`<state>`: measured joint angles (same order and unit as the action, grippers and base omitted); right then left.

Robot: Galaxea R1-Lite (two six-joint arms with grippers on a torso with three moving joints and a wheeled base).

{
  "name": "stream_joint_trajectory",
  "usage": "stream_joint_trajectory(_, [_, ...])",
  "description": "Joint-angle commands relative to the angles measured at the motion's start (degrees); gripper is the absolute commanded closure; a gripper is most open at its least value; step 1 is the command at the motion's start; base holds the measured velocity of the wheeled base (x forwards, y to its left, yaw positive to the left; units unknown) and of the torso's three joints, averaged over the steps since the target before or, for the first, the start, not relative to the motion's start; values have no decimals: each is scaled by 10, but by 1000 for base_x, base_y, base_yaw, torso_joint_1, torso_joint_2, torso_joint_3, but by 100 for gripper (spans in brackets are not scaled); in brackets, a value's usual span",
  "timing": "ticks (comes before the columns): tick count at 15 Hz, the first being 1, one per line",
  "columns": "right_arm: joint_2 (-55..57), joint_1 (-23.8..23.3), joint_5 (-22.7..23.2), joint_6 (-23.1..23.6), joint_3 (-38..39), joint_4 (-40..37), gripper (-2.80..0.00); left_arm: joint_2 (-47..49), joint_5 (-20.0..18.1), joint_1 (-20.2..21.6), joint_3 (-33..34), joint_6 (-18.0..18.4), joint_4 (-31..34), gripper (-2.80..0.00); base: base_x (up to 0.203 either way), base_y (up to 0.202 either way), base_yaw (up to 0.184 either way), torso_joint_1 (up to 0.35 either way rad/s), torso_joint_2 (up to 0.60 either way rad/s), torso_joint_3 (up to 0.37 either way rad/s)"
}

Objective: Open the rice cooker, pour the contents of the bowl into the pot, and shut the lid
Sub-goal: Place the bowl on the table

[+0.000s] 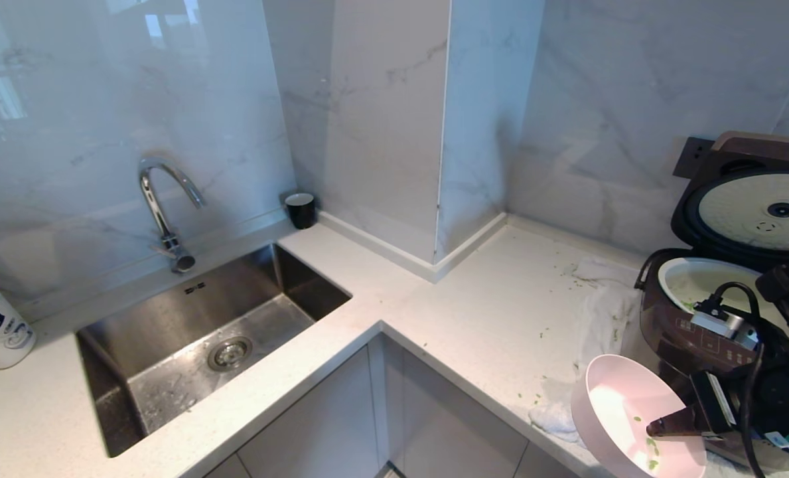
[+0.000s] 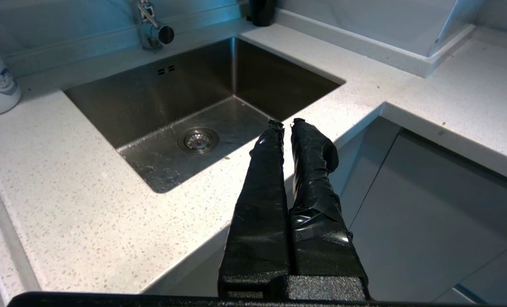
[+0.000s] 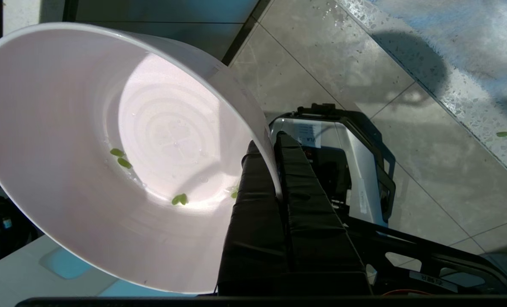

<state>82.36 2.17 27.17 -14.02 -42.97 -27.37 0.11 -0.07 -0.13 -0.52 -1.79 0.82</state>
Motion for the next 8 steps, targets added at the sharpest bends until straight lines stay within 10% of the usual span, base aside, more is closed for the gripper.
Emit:
stream_joint_trajectory(1, [0,0,2,0,0,-1,0,1,1,0,0,-1,0,0,0,0,0,0,0,0])
stream_joint_trajectory(8, [3,1,2,0,-2,-1,0,1,0,0,0,-1,0,0,0,0,0,0,0,0])
